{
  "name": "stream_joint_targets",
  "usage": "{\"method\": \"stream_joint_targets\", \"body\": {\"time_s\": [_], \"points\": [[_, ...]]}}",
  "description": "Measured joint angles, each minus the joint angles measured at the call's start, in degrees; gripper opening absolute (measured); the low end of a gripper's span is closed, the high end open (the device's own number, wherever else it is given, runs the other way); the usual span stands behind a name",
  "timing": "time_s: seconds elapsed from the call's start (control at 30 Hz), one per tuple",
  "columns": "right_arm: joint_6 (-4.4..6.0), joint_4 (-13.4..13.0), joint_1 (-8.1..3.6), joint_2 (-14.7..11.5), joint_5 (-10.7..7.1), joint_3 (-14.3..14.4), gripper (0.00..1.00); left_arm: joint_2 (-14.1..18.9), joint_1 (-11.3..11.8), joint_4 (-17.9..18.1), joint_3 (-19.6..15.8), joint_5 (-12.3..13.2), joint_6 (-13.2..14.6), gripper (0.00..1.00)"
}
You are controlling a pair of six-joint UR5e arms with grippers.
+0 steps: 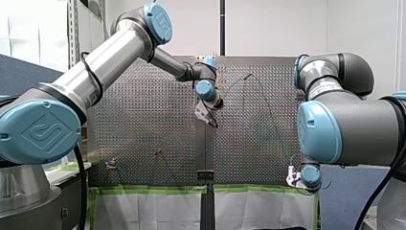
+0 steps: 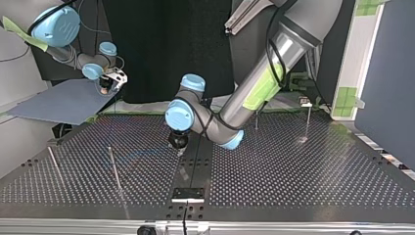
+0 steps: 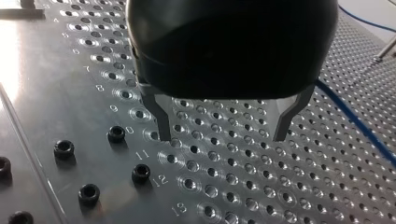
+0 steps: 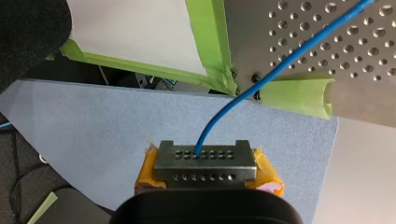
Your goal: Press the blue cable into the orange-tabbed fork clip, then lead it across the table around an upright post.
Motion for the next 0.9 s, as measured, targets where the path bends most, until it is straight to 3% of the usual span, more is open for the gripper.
{"method": "stream_joint_targets", "body": {"time_s": [0.53,0.9], "points": [[-0.09,0.15,1.01,0.05,-0.08,0.02,0.0,2.72,-0.48,-6.75,-0.04,4.36,6.8,1.0],[-0.09,0.17,1.32,0.07,-0.08,0.03,0.0,4.23,-1.75,-11.05,-0.08,5.21,10.95,1.0]]}}
